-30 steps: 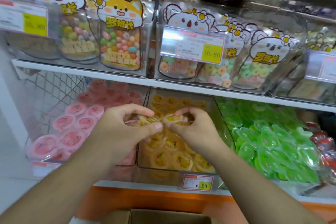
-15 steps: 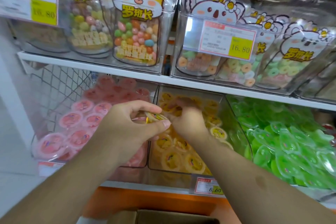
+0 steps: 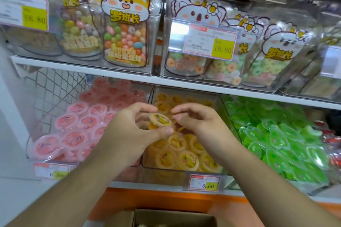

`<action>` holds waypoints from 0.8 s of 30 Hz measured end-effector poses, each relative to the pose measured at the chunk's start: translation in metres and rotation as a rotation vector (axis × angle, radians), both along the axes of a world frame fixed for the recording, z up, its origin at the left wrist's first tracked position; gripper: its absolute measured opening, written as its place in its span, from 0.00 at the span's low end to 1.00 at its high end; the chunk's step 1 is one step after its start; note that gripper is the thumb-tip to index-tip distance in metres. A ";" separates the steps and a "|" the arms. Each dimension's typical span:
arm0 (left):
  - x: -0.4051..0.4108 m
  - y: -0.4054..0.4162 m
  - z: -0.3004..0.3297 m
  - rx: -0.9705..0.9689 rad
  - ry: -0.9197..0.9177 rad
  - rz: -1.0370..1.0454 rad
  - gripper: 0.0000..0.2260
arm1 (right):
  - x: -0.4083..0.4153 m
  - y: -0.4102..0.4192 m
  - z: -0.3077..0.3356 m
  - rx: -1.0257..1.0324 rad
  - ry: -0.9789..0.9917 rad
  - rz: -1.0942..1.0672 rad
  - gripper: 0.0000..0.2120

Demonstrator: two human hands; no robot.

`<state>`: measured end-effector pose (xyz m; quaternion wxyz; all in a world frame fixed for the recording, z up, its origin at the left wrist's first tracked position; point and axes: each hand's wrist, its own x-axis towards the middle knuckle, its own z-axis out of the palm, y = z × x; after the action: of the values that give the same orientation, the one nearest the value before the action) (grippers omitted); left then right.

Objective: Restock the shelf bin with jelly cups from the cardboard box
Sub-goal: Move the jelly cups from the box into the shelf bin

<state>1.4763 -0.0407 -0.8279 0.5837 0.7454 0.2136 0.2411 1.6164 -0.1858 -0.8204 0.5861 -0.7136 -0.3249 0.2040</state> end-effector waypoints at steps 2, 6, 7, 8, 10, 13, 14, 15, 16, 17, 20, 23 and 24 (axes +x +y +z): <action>0.004 -0.005 -0.003 -0.022 0.020 -0.036 0.26 | -0.004 -0.012 0.004 -0.012 -0.004 0.048 0.07; 0.011 -0.011 -0.008 0.006 0.024 -0.055 0.23 | 0.001 -0.024 0.006 -0.064 -0.038 0.074 0.05; 0.012 -0.011 -0.009 0.013 0.010 -0.047 0.23 | 0.002 -0.027 0.006 -0.072 -0.031 0.094 0.06; 0.014 -0.012 -0.009 0.016 -0.003 -0.041 0.23 | 0.002 -0.028 0.005 -0.078 -0.024 0.108 0.07; 0.016 -0.015 -0.009 0.027 -0.022 -0.043 0.23 | 0.004 -0.029 0.003 -0.084 -0.030 0.096 0.10; 0.020 -0.017 -0.009 0.041 -0.024 -0.071 0.24 | 0.008 -0.029 -0.003 -0.071 -0.031 0.066 0.12; 0.021 -0.016 -0.010 0.048 -0.019 -0.082 0.24 | 0.009 -0.028 -0.005 -0.069 -0.029 0.050 0.13; 0.022 -0.014 -0.012 0.084 -0.015 -0.074 0.24 | 0.010 -0.028 -0.007 -0.069 -0.028 0.022 0.13; 0.022 -0.012 -0.013 0.165 0.001 -0.042 0.24 | 0.013 -0.025 -0.009 -0.075 -0.036 -0.019 0.14; 0.021 -0.008 -0.015 0.287 0.034 0.005 0.23 | 0.015 -0.022 -0.011 -0.090 -0.048 -0.069 0.15; 0.014 -0.001 -0.014 0.601 0.125 0.098 0.23 | 0.032 -0.007 -0.023 -0.193 -0.167 -0.243 0.16; 0.013 0.005 -0.018 0.718 0.179 0.090 0.26 | 0.047 0.011 -0.033 -0.361 -0.417 -0.363 0.18; 0.012 0.007 -0.020 0.728 0.208 0.087 0.27 | 0.051 0.016 -0.035 -0.396 -0.477 -0.367 0.18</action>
<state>1.4882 -0.0338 -0.8475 0.2450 0.9147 0.2032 0.2489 1.6670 -0.1699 -0.8555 0.3711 -0.8874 -0.2730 -0.0180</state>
